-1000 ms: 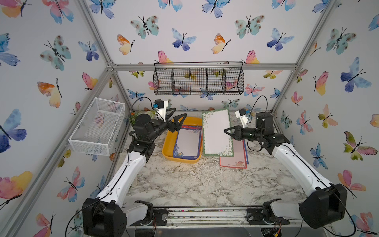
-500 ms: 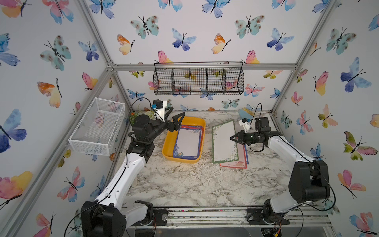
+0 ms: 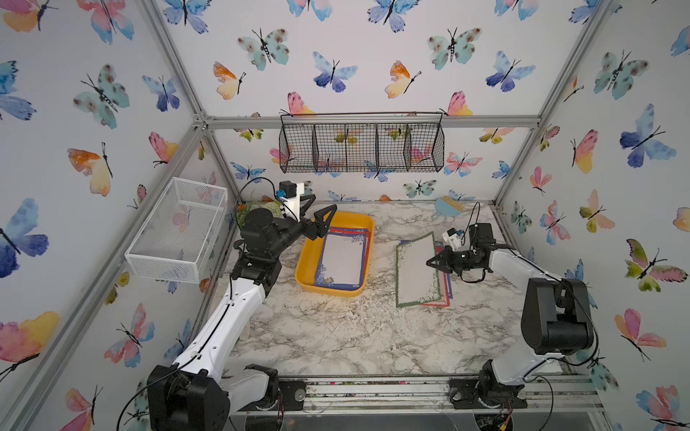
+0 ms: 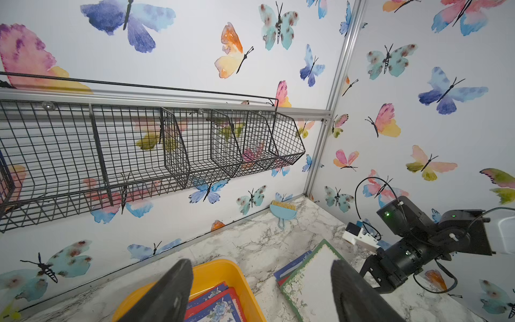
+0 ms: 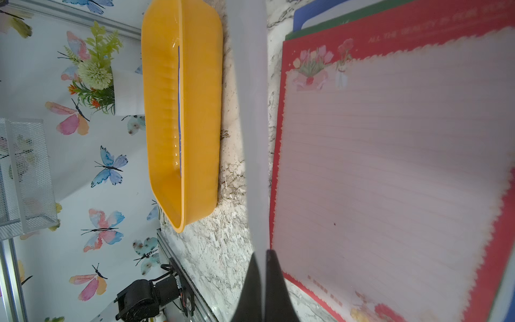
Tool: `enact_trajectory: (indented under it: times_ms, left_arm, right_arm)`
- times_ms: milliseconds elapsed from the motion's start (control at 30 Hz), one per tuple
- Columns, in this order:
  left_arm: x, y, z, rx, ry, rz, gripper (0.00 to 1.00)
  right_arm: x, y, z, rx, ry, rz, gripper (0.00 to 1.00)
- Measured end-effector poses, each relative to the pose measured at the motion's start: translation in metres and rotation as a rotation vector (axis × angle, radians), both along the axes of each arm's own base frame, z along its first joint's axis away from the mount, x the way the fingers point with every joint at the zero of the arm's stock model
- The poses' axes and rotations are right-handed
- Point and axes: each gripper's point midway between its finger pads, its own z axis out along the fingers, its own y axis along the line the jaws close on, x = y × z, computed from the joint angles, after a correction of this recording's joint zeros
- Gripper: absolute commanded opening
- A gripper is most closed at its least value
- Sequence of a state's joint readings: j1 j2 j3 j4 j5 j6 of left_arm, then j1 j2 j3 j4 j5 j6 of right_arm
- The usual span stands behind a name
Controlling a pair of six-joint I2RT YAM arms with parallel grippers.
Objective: Take out the stationery paper from the storage box
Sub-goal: Place the stationery paper at the center of the board.
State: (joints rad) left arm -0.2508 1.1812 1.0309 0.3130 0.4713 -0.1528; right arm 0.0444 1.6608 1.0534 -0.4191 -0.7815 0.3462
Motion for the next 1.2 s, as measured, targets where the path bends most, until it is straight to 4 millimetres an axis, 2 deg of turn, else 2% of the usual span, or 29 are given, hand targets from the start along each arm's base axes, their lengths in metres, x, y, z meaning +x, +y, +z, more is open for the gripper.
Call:
enact_trajectory:
  times_ms: [167, 500, 1200]
  left_arm:
    - [0.002, 0.0, -0.003, 0.001, 0.007, 0.002, 0.81]
    - [0.004, -0.001, -0.005, 0.003, 0.014, 0.003, 0.81]
    - [0.008, -0.002, -0.011, 0.006, 0.03, 0.003, 0.81]
  right_arm:
    - [-0.002, -0.005, -0.006, -0.028, 0.017, -0.008, 0.05]
    - [-0.006, -0.02, -0.034, -0.146, 0.082, -0.023, 0.05]
    - [0.005, -0.042, -0.057, -0.294, 0.1, -0.061, 0.06]
